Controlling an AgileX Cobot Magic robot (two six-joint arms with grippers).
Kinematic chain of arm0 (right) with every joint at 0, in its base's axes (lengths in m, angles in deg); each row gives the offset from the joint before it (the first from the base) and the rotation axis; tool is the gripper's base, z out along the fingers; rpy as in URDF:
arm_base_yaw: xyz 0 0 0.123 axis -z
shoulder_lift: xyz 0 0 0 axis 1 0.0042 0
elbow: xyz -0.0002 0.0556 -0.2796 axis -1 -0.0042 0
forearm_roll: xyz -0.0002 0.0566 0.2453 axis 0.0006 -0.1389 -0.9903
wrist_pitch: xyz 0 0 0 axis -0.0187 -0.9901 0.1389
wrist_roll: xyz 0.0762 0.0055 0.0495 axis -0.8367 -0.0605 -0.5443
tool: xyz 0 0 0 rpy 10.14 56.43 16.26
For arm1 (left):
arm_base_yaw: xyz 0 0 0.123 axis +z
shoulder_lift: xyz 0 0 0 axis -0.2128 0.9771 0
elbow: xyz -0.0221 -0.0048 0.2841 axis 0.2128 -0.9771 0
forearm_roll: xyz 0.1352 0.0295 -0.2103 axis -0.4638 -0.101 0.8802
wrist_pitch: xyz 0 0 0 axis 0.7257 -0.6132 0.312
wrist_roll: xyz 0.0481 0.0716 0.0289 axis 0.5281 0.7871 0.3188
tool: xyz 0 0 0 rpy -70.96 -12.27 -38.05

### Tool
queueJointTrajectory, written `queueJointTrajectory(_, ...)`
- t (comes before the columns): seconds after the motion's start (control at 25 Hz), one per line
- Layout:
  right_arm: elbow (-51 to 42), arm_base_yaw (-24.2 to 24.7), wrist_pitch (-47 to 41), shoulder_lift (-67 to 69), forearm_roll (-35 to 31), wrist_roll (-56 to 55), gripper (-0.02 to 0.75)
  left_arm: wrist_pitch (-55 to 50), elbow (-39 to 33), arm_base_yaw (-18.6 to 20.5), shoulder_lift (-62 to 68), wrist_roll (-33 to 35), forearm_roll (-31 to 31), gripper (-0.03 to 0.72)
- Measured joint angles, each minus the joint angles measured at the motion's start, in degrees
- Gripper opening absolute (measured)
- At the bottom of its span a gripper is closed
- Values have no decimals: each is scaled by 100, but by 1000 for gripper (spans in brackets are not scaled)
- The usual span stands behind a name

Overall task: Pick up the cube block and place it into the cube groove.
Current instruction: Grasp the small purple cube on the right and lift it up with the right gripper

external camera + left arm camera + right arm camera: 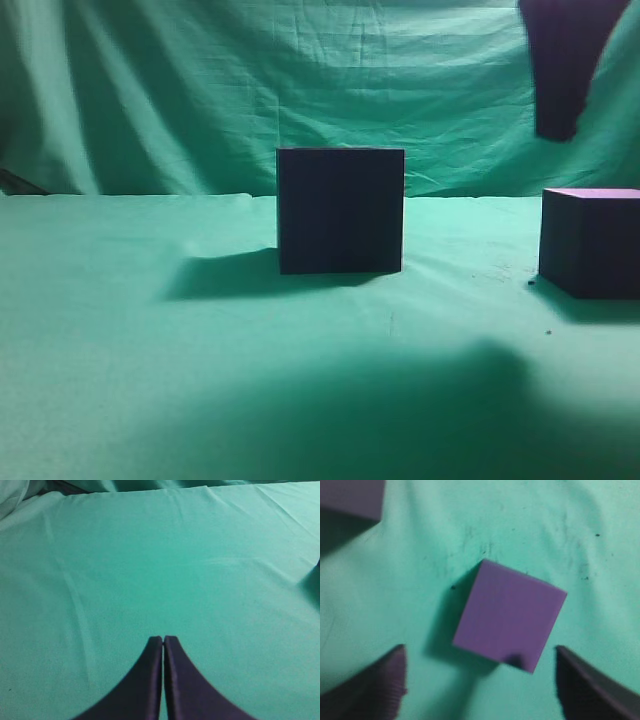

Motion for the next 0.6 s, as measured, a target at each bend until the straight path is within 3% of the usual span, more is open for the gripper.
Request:
queueJointTrajectory(0.12, 3, 0, 207, 263, 276, -444, 647, 0, 0, 0, 0, 0, 0, 0)
queueJointTrajectory(0.44, 3, 0, 657, 753, 619, -690, 643, 0, 0, 0, 0, 0, 0, 0)
queueJointTrajectory(0.48, 12, 0, 706, 794, 658, -690, 585, 0, 0, 0, 0, 0, 0, 0)
queueJointTrajectory(0.6, 25, 0, 778, 970, 732, -727, 588, 0, 0, 0, 0, 0, 0, 0)
